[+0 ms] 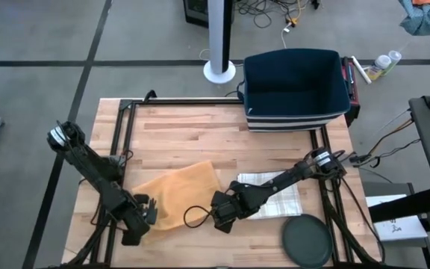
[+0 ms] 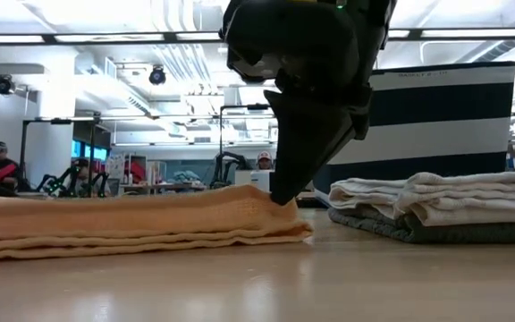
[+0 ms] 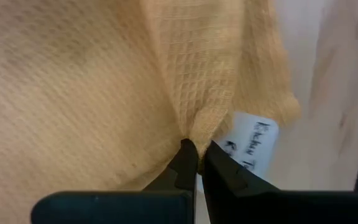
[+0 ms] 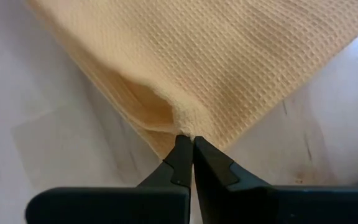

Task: Fold kitchen towel into neat rectangle
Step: Fold the orange towel

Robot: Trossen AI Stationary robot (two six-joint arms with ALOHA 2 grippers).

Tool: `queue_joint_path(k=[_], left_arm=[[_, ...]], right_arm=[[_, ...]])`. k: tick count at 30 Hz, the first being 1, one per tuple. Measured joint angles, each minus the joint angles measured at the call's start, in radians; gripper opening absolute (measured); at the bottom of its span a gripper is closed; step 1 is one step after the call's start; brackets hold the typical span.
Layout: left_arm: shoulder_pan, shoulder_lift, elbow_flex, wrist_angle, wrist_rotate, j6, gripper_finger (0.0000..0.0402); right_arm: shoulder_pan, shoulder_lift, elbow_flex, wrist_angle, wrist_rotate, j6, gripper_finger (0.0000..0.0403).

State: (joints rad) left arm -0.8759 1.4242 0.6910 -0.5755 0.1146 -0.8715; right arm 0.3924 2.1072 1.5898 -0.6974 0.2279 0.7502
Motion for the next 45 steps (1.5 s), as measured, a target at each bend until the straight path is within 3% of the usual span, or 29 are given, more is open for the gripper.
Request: queue_joint_path(k=[9,13,17,23,32,45], left_arm=[[0.057,0.004,-0.074,0.022,-0.012,0.016,0.0002],[0.163,-0.024,-0.105,-0.025,-0.053,0.043,0.0002],[0.317,-0.074,-0.103,-0.143,-0.136,0.168,0.0002],[0.469,-0.170,0.015,-0.412,-0.177,0.331,0.0002],[0.481,-0.217,0.203,-0.705,-0.159,0.407,0.0002],[0.538,-0.217,0.437,-0.998,-0.428,0.408,0.0002]], right_arm=[[-0.005,0.000,0.000,0.008,-0.001,-0.002,0.0002],[-0.007,0.000,0.000,0.016,-0.001,-0.002,0.0002],[-0.019,0.000,0.000,0.017,0.001,-0.002,0.0002],[-0.039,-0.006,0.000,-0.059,0.004,-0.014,0.0002],[-0.071,-0.080,0.005,-0.164,0.045,-0.066,0.0002],[-0.083,-0.294,0.036,-0.166,0.175,-0.149,0.0002]])
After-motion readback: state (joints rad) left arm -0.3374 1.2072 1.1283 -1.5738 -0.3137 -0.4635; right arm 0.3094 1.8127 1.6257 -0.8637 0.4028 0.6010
